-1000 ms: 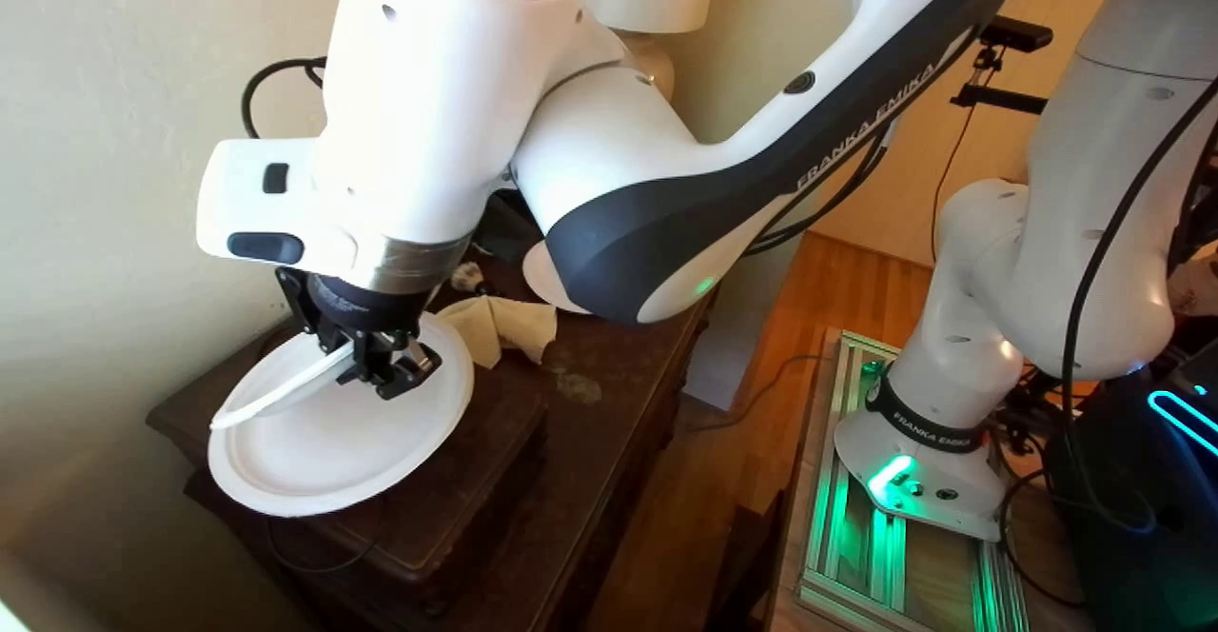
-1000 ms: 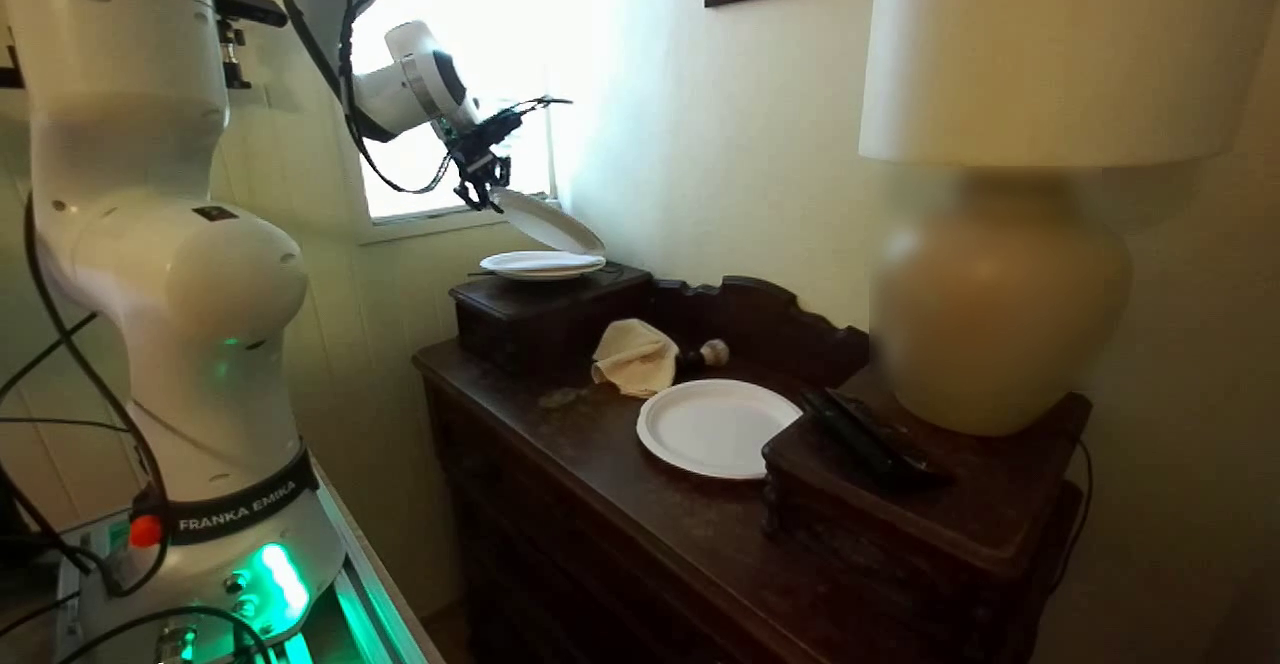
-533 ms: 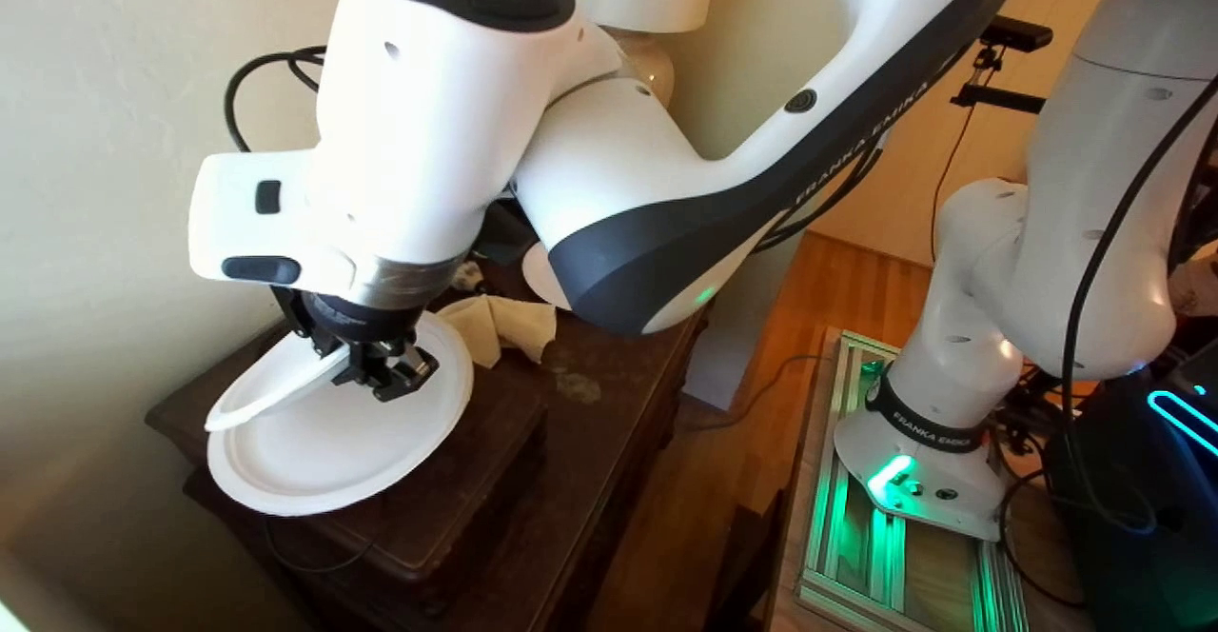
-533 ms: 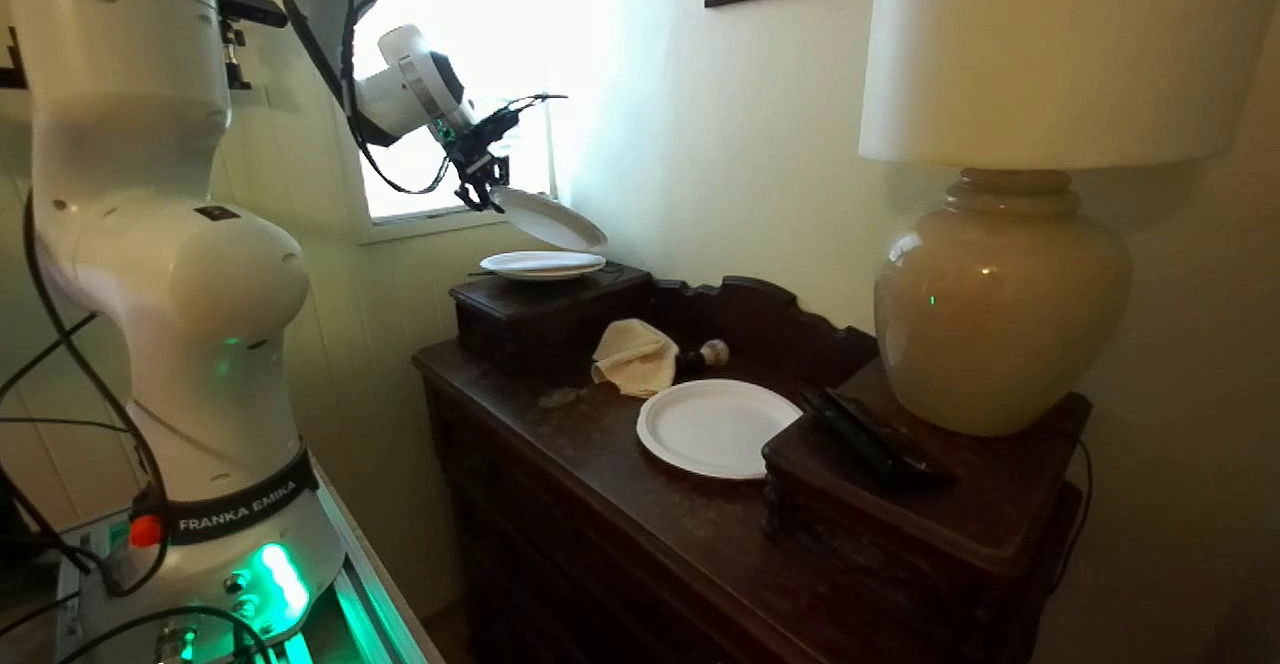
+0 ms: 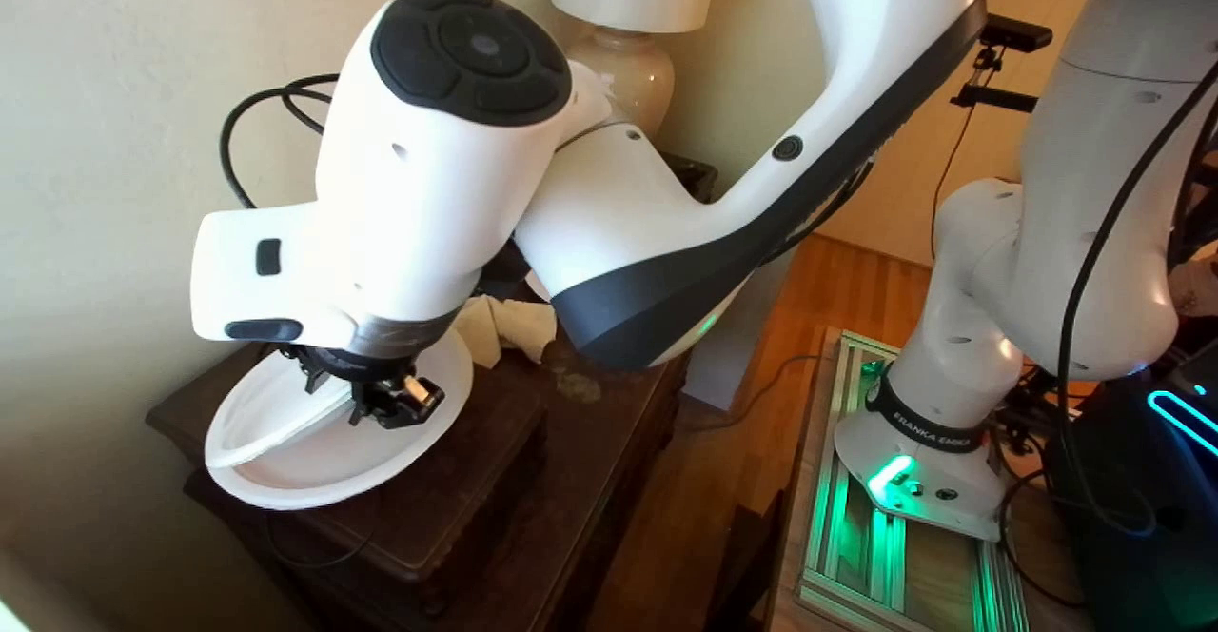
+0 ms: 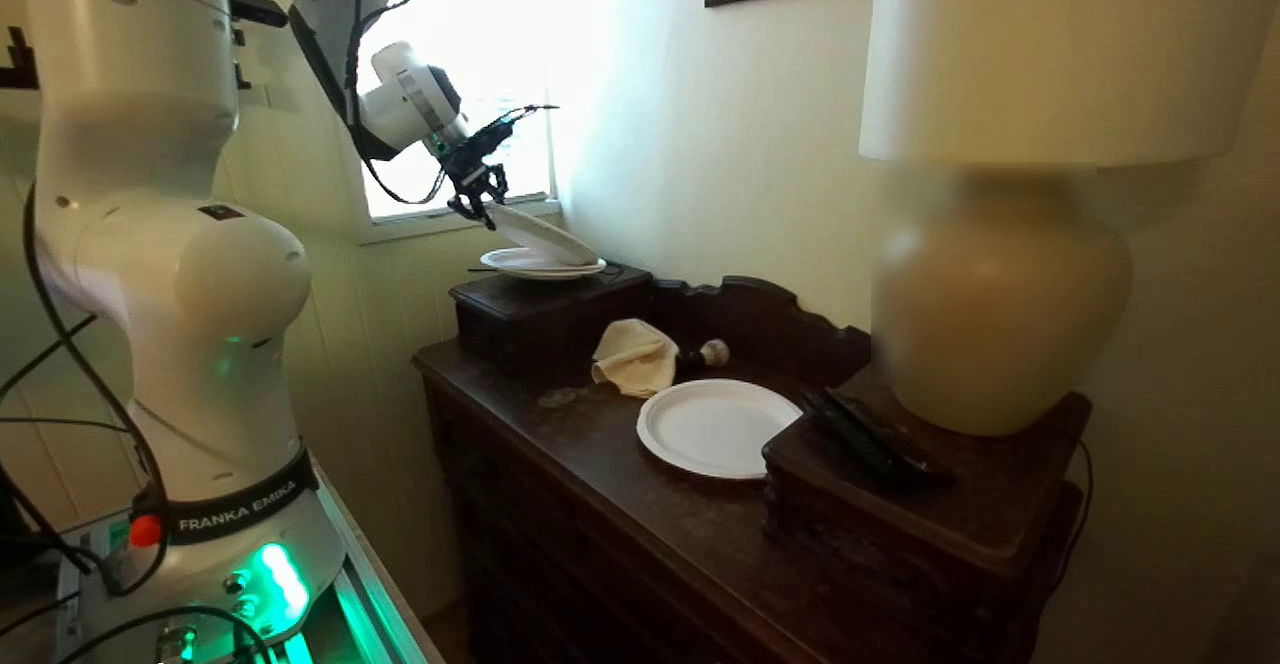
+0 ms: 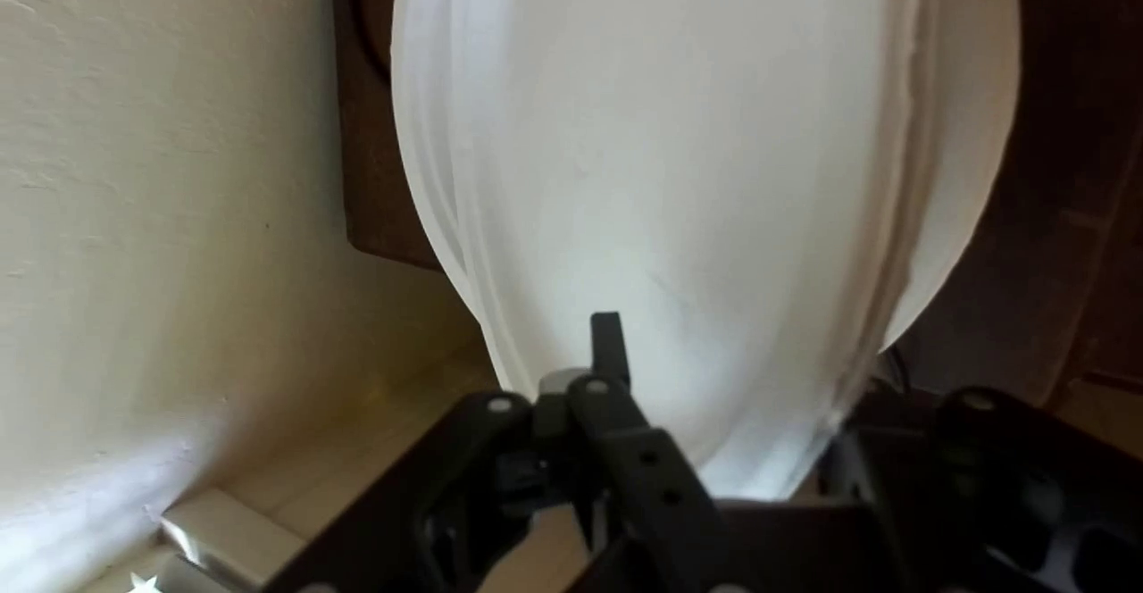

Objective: Move some of the plate on the right to the stack of plates on the left

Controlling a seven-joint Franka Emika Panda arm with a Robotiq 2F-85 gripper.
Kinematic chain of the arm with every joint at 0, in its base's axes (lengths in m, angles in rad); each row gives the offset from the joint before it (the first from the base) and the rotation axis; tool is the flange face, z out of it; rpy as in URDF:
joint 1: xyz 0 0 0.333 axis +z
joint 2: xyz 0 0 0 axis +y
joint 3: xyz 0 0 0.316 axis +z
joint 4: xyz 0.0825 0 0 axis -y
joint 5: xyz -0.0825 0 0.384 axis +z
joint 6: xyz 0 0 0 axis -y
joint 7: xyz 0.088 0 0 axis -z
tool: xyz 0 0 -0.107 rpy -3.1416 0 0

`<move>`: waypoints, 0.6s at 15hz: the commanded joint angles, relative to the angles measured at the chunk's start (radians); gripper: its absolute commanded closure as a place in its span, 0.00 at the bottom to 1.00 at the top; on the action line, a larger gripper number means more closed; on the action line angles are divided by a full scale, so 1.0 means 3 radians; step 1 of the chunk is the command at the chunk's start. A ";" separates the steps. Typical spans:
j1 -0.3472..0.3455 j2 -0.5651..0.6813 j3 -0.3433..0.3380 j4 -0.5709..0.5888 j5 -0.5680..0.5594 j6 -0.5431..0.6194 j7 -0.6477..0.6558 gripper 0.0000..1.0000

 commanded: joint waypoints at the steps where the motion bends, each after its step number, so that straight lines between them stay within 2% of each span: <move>1: 0.0046 0.0048 -0.0023 0.0062 -0.0161 -0.0017 0.0134 0.57; 2: 0.0044 0.0051 -0.0016 0.0053 -0.0139 -0.0009 0.0126 0.54; 6: 0.0027 0.0084 -0.0002 -0.0016 -0.0038 0.0175 0.0176 0.22; 9: 0.0028 0.0125 -0.0004 -0.0046 -0.0008 0.0266 0.0230 0.07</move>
